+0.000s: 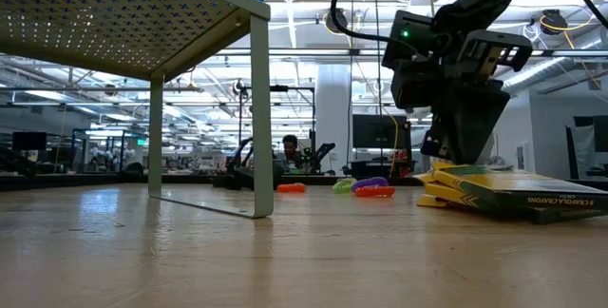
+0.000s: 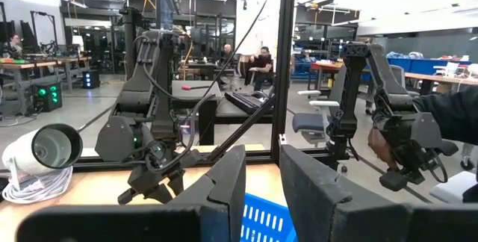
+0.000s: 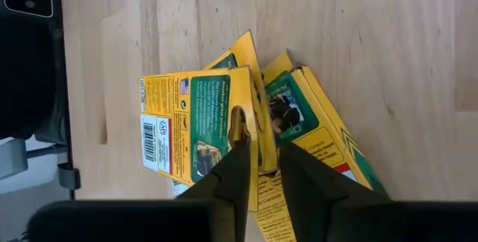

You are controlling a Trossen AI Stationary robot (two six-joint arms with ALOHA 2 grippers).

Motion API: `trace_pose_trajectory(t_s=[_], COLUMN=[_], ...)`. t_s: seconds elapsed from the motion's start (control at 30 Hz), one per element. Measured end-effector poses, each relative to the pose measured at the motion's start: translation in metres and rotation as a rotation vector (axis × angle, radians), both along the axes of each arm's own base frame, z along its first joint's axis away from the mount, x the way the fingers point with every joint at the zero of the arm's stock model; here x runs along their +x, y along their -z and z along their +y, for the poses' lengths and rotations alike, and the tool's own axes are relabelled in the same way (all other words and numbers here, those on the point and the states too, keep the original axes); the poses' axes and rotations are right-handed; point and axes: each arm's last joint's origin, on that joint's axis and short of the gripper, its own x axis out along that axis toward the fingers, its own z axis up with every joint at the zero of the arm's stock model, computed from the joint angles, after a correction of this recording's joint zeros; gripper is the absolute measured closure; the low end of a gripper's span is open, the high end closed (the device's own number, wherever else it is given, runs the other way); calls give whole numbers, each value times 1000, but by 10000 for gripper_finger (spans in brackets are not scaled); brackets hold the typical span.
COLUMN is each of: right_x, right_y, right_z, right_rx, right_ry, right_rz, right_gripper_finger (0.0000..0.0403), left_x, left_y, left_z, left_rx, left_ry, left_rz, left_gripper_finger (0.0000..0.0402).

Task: Pick & Place Office Desk Supplies
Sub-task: Put the yellow crayon box into the bottom blue basket on the shelf

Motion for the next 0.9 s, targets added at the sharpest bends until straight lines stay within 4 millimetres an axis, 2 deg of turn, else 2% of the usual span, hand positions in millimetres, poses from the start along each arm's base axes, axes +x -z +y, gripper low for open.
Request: trace_pose_trajectory(t_s=[0.33,0.57,0.73,0.9], right_x=[-3,-8,-6,-8], right_y=[8,13,-2,-31], right_z=[0,2,1,1], right_rx=[-57,-71,-88,-115], right_ry=[-8,-51,-46,-34], right_rz=[-9,-20,-121,-291], right_gripper_finger=[397,402,403,403], left_x=[0,0,0,0], left_y=[0,0,0,0], left_z=[0,0,0,0], left_rx=[-2,0,0,-1], left_ry=[0,-1,-1,-1], left_rz=[0,0,0,0], left_gripper_finger=[311,311,311,311])
